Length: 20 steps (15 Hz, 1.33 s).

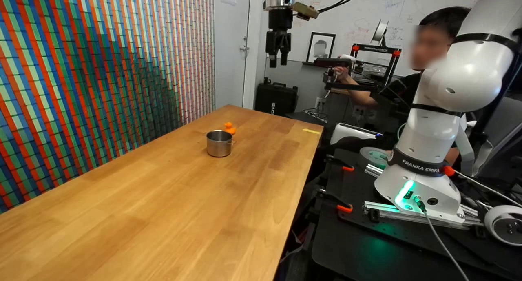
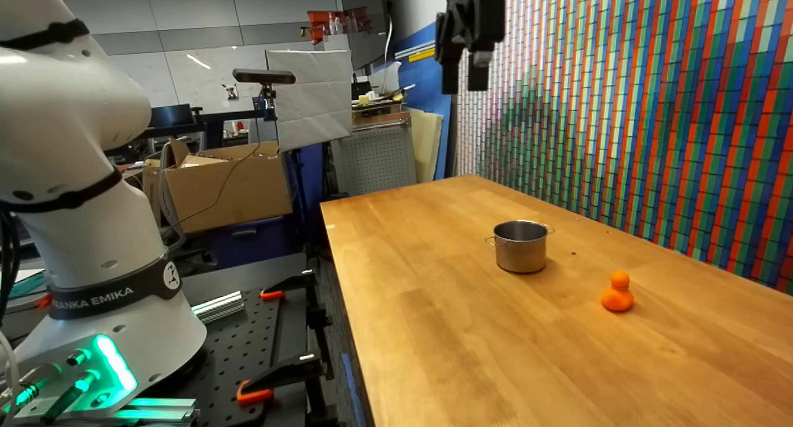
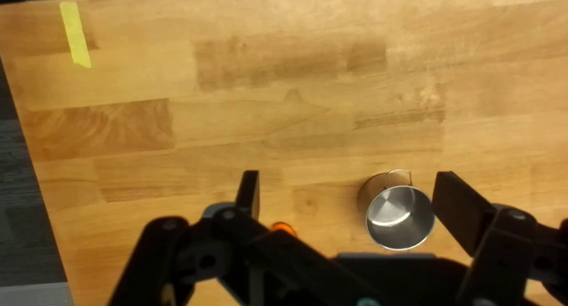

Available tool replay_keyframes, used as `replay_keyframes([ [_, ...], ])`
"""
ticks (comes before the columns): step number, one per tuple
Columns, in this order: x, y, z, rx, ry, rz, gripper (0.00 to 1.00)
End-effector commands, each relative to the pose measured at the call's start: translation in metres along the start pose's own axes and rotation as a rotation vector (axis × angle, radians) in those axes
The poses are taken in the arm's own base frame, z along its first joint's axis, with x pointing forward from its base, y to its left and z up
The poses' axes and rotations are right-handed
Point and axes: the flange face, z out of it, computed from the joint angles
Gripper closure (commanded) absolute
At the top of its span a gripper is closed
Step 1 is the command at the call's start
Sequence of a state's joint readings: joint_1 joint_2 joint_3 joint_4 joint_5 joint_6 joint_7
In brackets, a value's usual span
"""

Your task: Put the orange rubber duck in the pot

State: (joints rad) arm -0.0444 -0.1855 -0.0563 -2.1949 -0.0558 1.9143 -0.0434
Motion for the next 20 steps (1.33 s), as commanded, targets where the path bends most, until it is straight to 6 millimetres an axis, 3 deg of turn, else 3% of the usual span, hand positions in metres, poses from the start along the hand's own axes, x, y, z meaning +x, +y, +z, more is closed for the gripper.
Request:
replay_keyframes([
  [1, 0.076, 0.009, 0.032, 0.025, -0.005, -0.030, 0.00],
  [8, 0.185, 0.021, 0.129, 0.045, -0.070, -0.113, 0.00],
  [9, 0.148, 0.013, 0.113, 0.049, -0.071, -0.100, 0.00],
  [11, 0.157, 0.014, 0.133, 0.050, -0.095, -0.099, 0.00],
  [13, 0.142, 0.001, 0.144, 0.036, -0.085, -0.250, 0.00],
  [15, 0.152, 0.007, 0.161, 0.034, -0.101, -0.320, 0.00],
  [20, 0.183, 0.021, 0.172, -0.078, -0.031, -0.434, 0.00],
])
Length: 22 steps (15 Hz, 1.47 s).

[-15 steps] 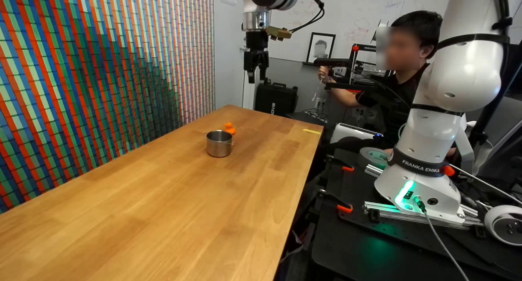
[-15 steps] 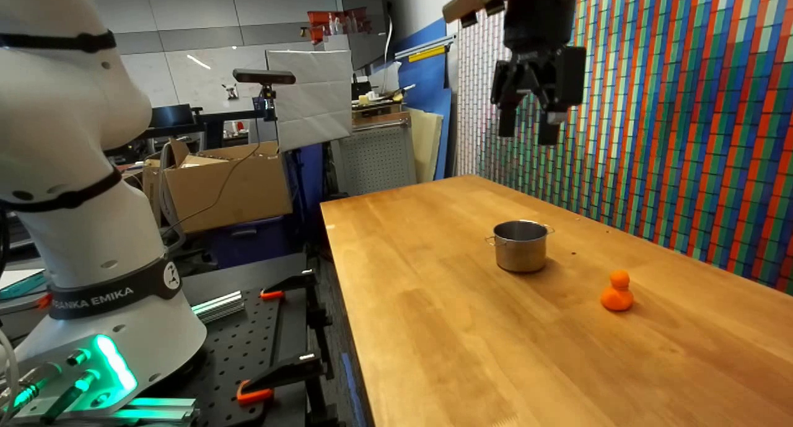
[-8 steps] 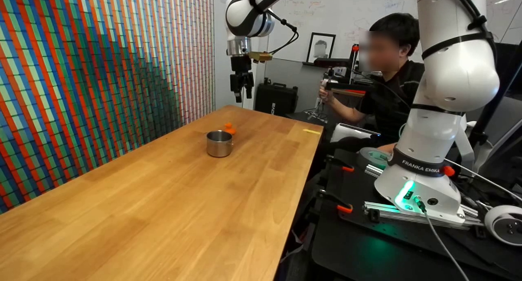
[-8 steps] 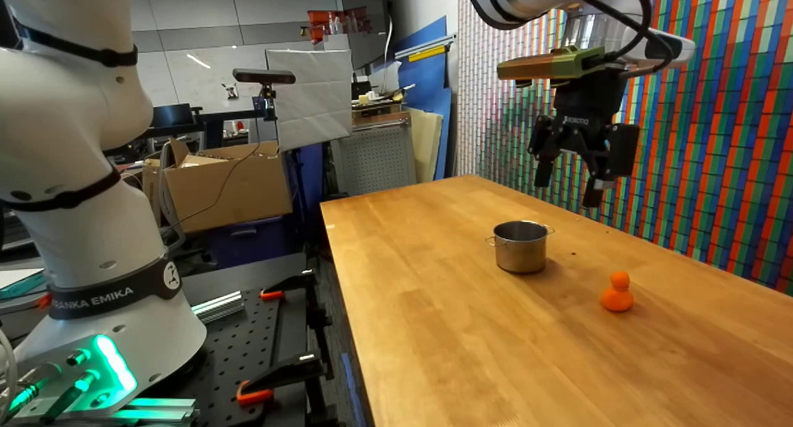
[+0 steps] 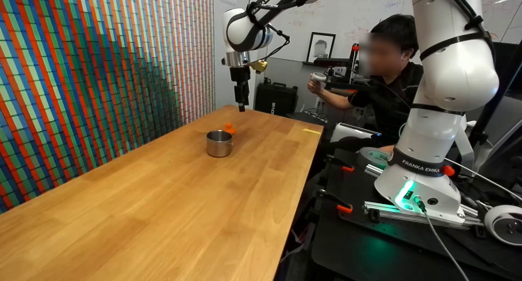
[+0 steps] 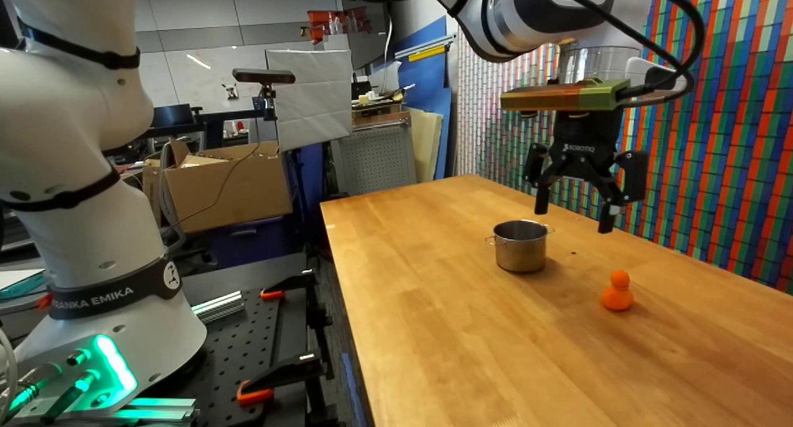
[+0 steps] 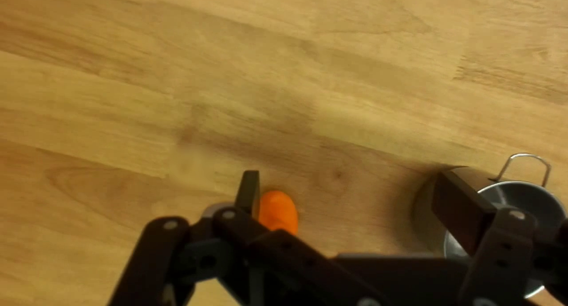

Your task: Put the orange rubber duck in the pot

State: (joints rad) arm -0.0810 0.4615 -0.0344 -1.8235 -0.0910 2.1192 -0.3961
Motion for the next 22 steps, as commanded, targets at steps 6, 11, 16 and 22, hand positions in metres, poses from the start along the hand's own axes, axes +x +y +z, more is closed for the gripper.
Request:
replay_keyframes([
  [6, 0.034, 0.032, 0.039, -0.102, 0.117, -0.057, 0.00],
  [11, 0.041, 0.036, 0.088, -0.103, 0.132, -0.045, 0.00],
  [16, 0.054, 0.039, 0.111, -0.125, 0.274, 0.021, 0.00],
  [22, 0.038, 0.006, 0.114, -0.047, 0.254, 0.050, 0.26],
])
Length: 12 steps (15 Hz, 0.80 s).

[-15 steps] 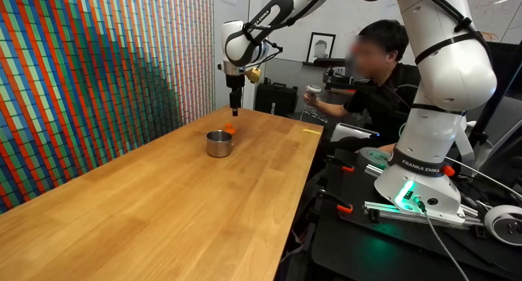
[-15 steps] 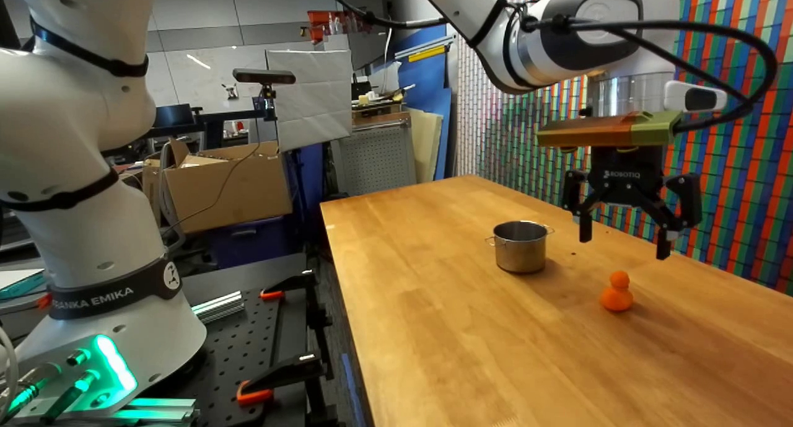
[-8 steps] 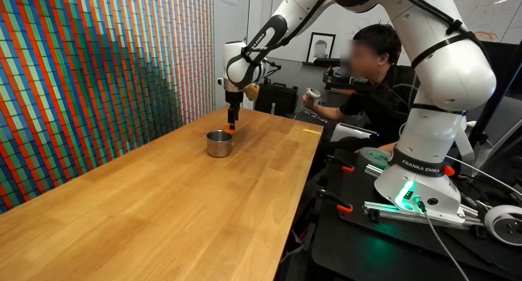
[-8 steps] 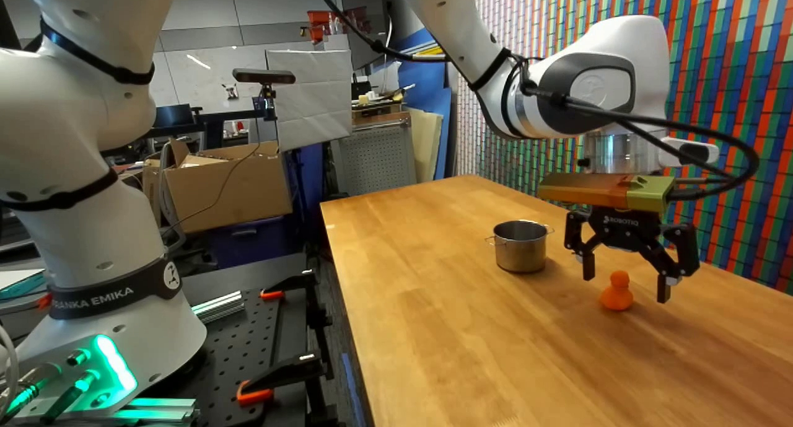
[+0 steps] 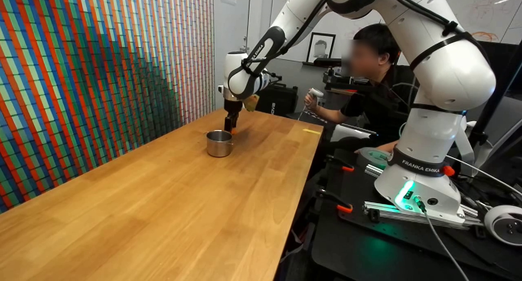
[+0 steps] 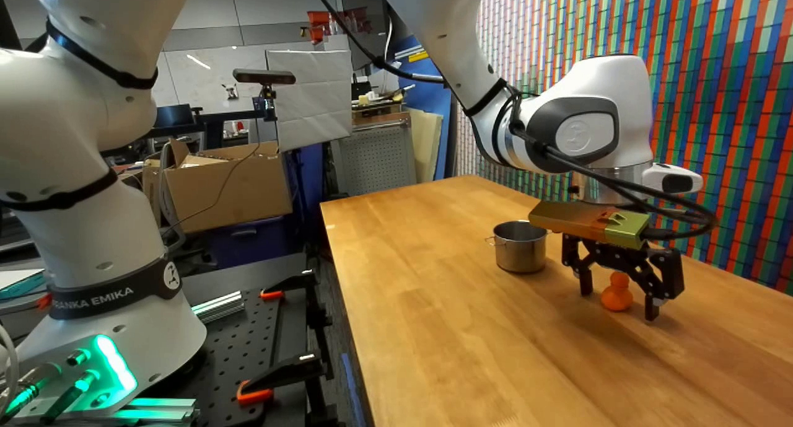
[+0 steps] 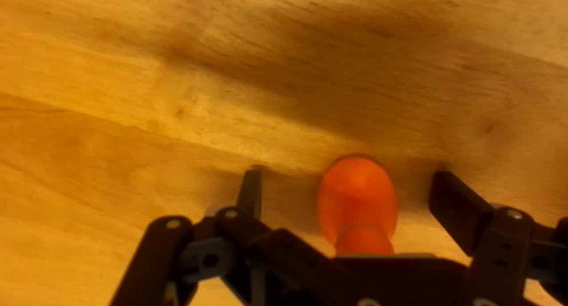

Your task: Put the orange rubber duck in the pot

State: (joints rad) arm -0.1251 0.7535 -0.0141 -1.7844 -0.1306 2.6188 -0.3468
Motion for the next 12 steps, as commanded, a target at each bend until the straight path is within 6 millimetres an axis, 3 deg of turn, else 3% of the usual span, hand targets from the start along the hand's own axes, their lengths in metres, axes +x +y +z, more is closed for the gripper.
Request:
replay_keyframes([
  [1, -0.008, -0.017, -0.019, 0.045, 0.028, 0.038, 0.34],
  [7, -0.021, -0.044, -0.036, 0.059, 0.054, 0.029, 0.81],
  [12, -0.027, -0.061, -0.061, 0.107, 0.009, 0.031, 0.81],
])
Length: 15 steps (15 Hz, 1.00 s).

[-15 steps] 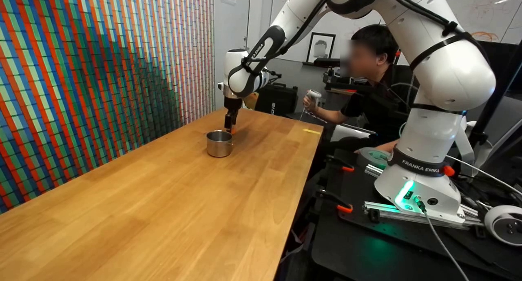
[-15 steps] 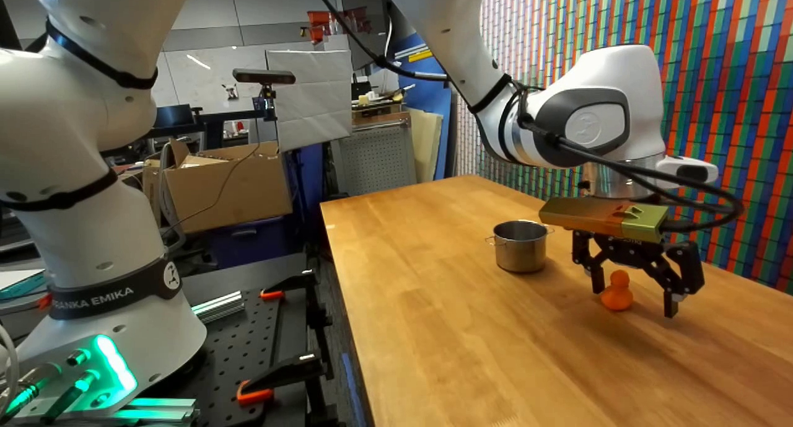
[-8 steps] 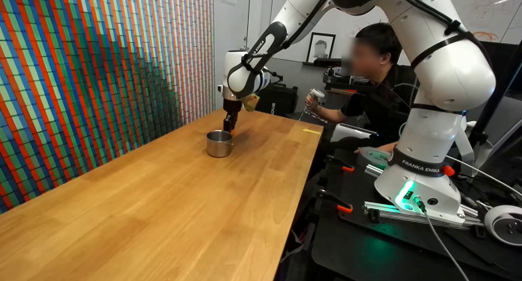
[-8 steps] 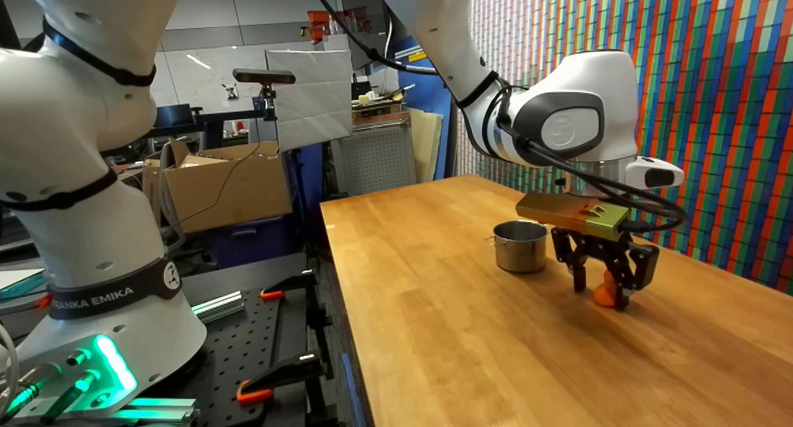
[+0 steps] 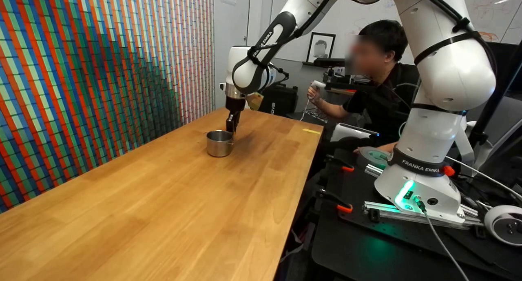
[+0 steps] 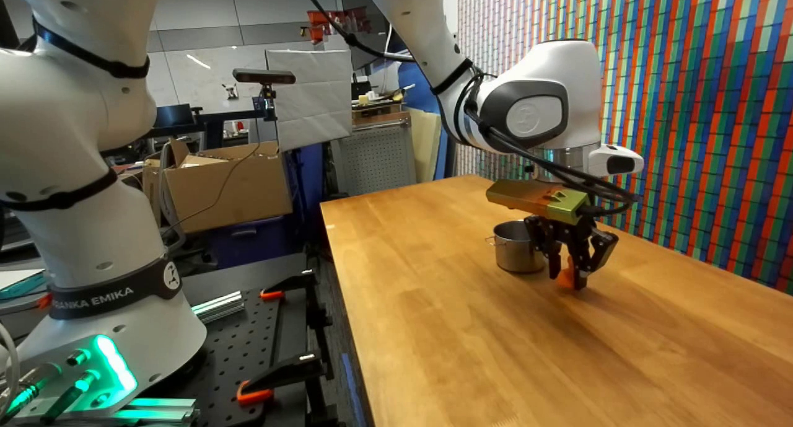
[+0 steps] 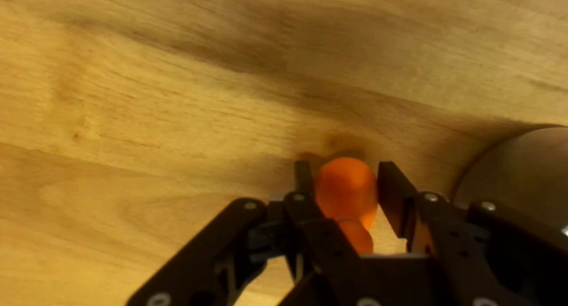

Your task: Put the orange rubber duck in the pot

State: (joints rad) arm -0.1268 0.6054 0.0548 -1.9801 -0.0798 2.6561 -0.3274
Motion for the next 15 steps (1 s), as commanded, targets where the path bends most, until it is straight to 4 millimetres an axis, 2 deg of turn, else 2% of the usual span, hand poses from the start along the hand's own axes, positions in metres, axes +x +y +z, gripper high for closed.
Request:
replay_keyframes([
  [1, -0.003, -0.014, -0.039, 0.049, -0.012, 0.026, 0.81],
  [2, 0.009, -0.001, -0.040, 0.064, -0.013, 0.033, 0.81],
  [5, 0.021, -0.004, -0.067, 0.088, -0.020, 0.050, 0.81],
  [10, 0.032, -0.026, -0.093, 0.161, -0.055, 0.059, 0.81],
  [15, 0.034, -0.046, -0.101, 0.225, -0.090, 0.049, 0.80],
])
